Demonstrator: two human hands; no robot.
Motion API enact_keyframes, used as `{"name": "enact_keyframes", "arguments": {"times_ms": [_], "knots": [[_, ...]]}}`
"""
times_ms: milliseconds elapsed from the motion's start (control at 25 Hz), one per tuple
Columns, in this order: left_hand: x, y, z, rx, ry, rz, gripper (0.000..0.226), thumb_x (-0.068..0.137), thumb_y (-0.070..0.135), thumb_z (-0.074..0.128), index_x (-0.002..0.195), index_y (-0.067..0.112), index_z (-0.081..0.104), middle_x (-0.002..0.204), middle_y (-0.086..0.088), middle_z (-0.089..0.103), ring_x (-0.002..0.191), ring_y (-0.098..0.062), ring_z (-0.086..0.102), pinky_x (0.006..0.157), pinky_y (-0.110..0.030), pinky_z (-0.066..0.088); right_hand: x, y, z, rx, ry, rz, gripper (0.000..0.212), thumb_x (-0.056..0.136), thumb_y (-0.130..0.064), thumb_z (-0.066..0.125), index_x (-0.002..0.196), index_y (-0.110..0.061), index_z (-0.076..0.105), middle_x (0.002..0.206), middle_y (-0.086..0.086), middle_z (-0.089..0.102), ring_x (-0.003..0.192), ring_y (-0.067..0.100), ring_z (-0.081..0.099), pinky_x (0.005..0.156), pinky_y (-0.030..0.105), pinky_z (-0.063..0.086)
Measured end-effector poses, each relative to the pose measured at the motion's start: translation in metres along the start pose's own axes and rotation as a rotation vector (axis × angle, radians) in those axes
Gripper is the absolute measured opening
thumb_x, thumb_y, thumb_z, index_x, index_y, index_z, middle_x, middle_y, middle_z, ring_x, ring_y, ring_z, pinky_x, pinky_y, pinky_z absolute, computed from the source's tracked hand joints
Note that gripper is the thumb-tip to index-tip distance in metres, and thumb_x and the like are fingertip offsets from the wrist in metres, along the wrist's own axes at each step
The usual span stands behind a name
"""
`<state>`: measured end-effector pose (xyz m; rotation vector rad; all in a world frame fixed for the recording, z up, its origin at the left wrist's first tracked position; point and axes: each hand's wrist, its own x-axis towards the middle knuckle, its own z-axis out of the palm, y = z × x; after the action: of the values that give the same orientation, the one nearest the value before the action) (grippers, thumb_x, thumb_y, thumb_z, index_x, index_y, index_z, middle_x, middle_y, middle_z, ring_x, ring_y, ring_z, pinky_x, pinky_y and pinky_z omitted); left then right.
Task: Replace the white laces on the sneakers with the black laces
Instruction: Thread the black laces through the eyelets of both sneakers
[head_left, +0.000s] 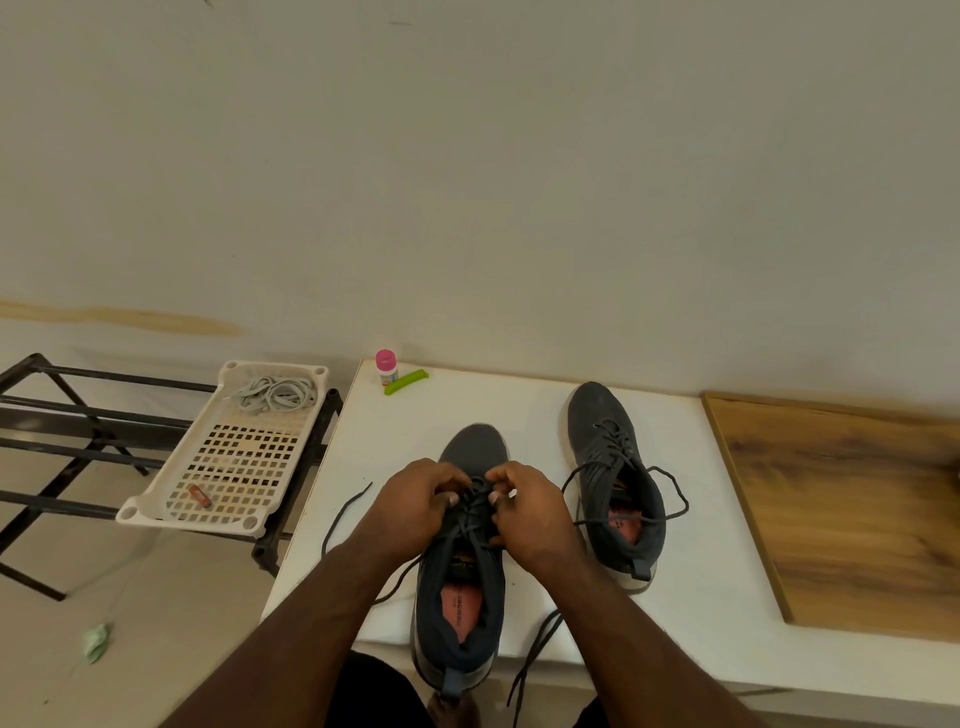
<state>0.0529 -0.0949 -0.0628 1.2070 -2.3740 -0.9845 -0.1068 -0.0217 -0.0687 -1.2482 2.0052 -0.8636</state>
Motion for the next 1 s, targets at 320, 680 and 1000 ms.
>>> {"name": "enact_keyframes", "arguments": {"times_ms": [320, 680, 1000], "knots": [[0.009, 0.002, -0.001, 0.046, 0.049, -0.085, 0.027, 0.099, 0.009, 0.05, 0.118, 0.018, 0.067, 0.112, -0.002, 0.065, 0.102, -0.016, 0.06, 0.09, -0.021, 0.04, 0.01, 0.004, 0.009, -0.157, -0.002, -0.039, 0.02, 0.096, -0.008, 0.054, 0.092, -0.024, 0.065, 0.098, -0.002, 0.059, 0.084, 0.017, 0.065, 0.074, 0.039, 0.061], [0.023, 0.008, -0.003, 0.127, -0.012, -0.077, 0.017, 0.09, 0.007, 0.057, 0.086, 0.023, 0.06, 0.09, 0.001, 0.06, 0.085, -0.015, 0.054, 0.071, -0.023, 0.037, 0.007, 0.003, 0.007, -0.125, 0.027, -0.051, 0.022, 0.096, -0.007, 0.053, 0.087, -0.027, 0.056, 0.095, -0.006, 0.054, 0.085, 0.016, 0.062, 0.073, 0.04, 0.06], [0.001, 0.008, -0.006, -0.003, -0.023, -0.033, 0.024, 0.093, 0.007, 0.056, 0.106, 0.022, 0.071, 0.104, 0.006, 0.066, 0.095, -0.006, 0.056, 0.078, -0.009, 0.035, -0.003, -0.003, 0.006, -0.121, 0.06, -0.123, 0.023, 0.096, -0.007, 0.045, 0.088, -0.028, 0.05, 0.091, -0.008, 0.052, 0.082, 0.011, 0.054, 0.073, 0.04, 0.057]]}}
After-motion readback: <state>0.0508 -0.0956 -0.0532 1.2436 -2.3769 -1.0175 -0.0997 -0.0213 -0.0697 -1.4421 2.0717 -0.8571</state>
